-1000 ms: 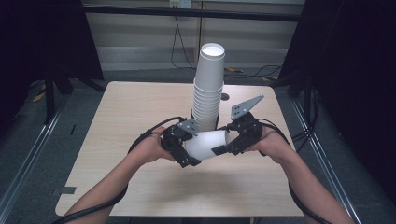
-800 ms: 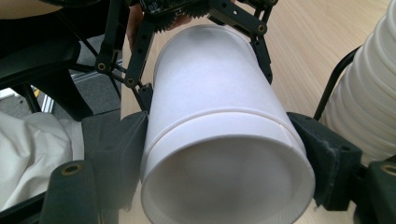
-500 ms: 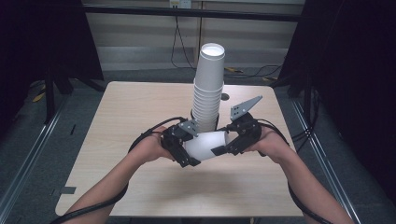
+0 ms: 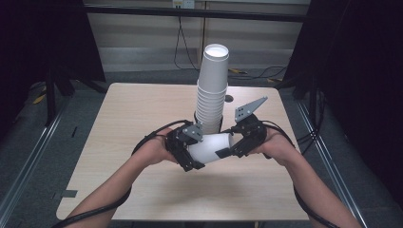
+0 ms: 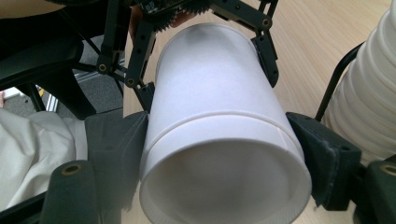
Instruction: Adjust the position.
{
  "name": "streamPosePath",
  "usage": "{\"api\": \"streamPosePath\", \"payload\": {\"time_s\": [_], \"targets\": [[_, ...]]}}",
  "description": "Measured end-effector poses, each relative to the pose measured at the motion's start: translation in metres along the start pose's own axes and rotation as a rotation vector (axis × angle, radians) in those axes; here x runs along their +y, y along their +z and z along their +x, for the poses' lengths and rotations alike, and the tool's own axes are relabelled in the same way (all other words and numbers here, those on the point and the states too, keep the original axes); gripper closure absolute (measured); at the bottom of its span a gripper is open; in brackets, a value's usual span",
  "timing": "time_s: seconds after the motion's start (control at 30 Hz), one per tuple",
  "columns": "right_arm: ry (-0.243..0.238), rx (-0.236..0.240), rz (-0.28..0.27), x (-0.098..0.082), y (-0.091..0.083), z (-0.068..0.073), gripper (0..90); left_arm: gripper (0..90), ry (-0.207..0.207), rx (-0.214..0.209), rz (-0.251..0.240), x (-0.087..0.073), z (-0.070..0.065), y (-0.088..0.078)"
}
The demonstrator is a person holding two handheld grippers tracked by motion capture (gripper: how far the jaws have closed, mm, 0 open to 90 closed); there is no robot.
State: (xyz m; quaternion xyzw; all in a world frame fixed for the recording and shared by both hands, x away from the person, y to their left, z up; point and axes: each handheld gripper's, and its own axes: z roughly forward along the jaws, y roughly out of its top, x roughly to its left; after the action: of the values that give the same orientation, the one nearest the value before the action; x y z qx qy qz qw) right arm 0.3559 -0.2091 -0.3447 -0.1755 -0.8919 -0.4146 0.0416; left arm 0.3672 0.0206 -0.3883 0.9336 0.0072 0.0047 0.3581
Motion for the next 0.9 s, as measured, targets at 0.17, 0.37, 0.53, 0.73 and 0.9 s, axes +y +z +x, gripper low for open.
{"api": "streamPosePath", "payload": {"time_s": [0.17, 0.37, 0.53, 0.73, 0.9], "targets": [[0.009, 0.005, 0.007, 0.0, 0.001, 0.0, 24.2, 9.4, -0.019, -0.007, 0.017, 0.001, 0.0, -0.001], [0.01, -0.002, -0.009, -0.001, 0.002, 0.0, 23.4, 13.1, -0.035, -0.003, 0.036, 0.003, 0.001, -0.007], [-0.034, -0.055, 0.006, 0.0, 0.004, 0.004, 13.5, 13.3, -0.025, 0.004, 0.058, 0.006, 0.0, -0.01], [-0.086, -0.095, 0.061, 0.003, 0.003, 0.008, 12.1, 13.3, -0.023, 0.01, 0.091, 0.006, -0.001, -0.011], [-0.148, -0.125, 0.129, 0.007, 0.002, 0.012, 13.5, 13.0, -0.025, 0.024, 0.13, 0.009, -0.001, -0.011]]}}
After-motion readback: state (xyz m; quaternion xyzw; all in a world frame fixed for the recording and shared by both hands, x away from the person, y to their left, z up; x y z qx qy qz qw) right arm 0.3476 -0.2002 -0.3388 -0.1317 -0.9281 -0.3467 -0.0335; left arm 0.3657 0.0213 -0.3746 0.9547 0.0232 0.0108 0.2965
